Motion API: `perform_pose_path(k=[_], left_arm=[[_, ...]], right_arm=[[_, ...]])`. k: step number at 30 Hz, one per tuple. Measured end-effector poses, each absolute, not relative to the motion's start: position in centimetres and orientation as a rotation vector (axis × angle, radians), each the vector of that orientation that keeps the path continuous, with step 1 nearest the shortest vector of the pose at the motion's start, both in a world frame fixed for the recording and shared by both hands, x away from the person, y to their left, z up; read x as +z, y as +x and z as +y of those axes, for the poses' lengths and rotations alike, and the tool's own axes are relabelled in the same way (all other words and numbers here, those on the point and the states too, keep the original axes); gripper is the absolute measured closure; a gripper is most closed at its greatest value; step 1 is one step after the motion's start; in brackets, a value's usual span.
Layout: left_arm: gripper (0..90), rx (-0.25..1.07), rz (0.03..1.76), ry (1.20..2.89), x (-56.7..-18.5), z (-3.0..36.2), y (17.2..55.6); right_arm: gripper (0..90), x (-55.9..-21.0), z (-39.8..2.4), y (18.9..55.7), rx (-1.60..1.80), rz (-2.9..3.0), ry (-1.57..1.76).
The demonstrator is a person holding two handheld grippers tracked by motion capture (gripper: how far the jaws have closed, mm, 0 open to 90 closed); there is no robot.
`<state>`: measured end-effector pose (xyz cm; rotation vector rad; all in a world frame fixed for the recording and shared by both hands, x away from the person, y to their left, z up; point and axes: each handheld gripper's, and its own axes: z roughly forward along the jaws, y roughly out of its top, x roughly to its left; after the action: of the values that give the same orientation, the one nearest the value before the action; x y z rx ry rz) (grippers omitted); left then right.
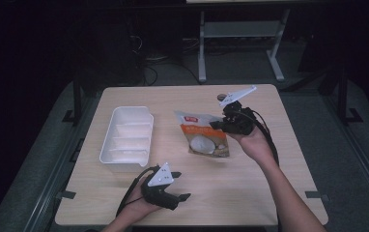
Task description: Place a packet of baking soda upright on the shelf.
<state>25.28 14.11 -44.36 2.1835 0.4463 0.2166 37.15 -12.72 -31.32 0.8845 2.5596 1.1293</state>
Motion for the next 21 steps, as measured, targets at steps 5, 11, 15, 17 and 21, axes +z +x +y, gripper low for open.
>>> perform_pose_path(k=[5, 11, 15, 17, 21], left_arm=[[24.3, 0.221, 0.445, 2.182, -44.5, 14.1, 25.3], [24.3, 0.225, 0.435, 2.192, -44.6, 14.0, 25.3], [24.2, 0.228, 0.434, 2.192, -44.6, 14.1, 25.4], [24.3, 0.229, 0.435, 2.191, -44.6, 14.1, 25.4], [24.3, 0.226, 0.433, 2.194, -44.7, 14.2, 25.5]], right_arm=[[90.0, -30.9, -12.1, 37.6, 1.146, 2.560, 0.872], [90.0, -30.3, -11.2, 38.2, 1.168, 2.566, 0.861], [90.0, -30.0, -10.6, 38.4, 1.181, 2.570, 0.859], [89.9, -29.8, -10.2, 38.6, 1.187, 2.575, 0.843], [89.9, -29.5, -9.5, 38.9, 1.211, 2.575, 0.837]])
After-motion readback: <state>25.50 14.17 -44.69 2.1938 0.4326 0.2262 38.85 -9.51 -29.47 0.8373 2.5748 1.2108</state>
